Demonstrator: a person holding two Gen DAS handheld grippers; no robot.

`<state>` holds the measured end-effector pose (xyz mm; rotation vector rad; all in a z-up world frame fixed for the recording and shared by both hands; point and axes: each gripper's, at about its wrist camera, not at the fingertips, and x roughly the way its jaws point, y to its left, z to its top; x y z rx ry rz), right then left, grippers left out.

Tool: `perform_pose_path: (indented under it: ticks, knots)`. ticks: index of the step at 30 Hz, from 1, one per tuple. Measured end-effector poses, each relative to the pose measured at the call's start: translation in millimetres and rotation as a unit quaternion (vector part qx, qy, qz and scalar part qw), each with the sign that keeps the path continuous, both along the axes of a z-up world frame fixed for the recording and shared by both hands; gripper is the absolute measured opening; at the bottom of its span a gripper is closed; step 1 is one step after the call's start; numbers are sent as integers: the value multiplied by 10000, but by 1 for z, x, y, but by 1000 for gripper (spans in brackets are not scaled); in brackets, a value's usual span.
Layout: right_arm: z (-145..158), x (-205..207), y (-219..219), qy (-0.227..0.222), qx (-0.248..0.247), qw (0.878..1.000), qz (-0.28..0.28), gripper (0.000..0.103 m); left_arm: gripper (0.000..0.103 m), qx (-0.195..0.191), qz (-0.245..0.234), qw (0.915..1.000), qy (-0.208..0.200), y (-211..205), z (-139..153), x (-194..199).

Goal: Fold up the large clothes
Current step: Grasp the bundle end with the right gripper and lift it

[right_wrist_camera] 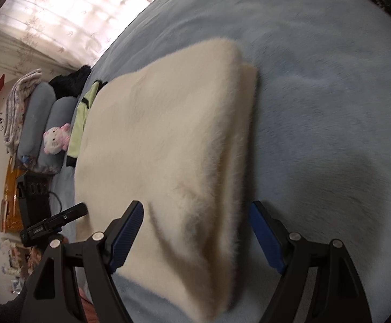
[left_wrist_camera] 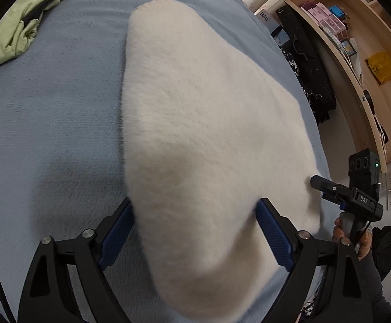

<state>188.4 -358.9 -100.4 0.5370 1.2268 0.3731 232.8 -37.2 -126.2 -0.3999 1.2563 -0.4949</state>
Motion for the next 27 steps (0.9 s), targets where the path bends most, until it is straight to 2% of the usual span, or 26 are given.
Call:
perform_pose_path:
  ticks: [7, 12, 15, 16, 20, 27]
  knots:
    - [-20, 15, 13, 116, 269, 9989, 364, 83, 95, -272, -51, 9996, 50, -5, -16, 13]
    - [-32, 31, 16, 137, 698, 9966, 417, 87, 101, -419, -40, 9991, 69, -14, -27, 24]
    - [-38, 40, 24, 152, 826, 9953, 491, 98, 102, -422, -57, 9991, 86, -20, -32, 29]
    - [-38, 42, 29, 155, 824, 9949, 556, 103, 102, -410, -73, 9991, 98, -22, -33, 30]
    - [-34, 44, 47, 181, 431, 9950, 887, 103, 102, -435, -160, 9989, 101, -24, -34, 32]
    - [-33, 42, 50, 127, 391, 9953, 882, 103, 103, -265, -239, 9993, 81, -41, -32, 41]
